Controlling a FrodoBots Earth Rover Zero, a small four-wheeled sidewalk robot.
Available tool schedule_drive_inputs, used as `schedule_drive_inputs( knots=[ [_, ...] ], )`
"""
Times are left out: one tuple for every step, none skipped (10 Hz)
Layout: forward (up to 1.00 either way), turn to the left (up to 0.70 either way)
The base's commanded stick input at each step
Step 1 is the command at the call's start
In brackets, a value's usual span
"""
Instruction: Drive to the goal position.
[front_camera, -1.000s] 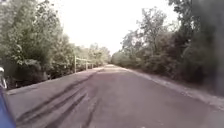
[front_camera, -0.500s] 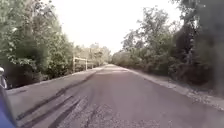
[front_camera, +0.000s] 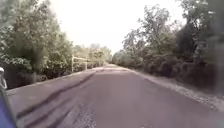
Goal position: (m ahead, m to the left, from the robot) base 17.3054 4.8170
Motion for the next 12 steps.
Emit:
schedule_drive_inputs(
  knots=[
    [0.70,-0.06],
    [0.70,0.00],
    [0.70,0.00],
    [0.70,0.00],
    [0.70,0.00],
    [0.70,0.00],
    [0.70,0.00],
    [0.70,0.00],
    [0.70,0.00],
    [0.70,0.00],
    [0.70,0.00],
    [0.70,0.00]
  ],
)
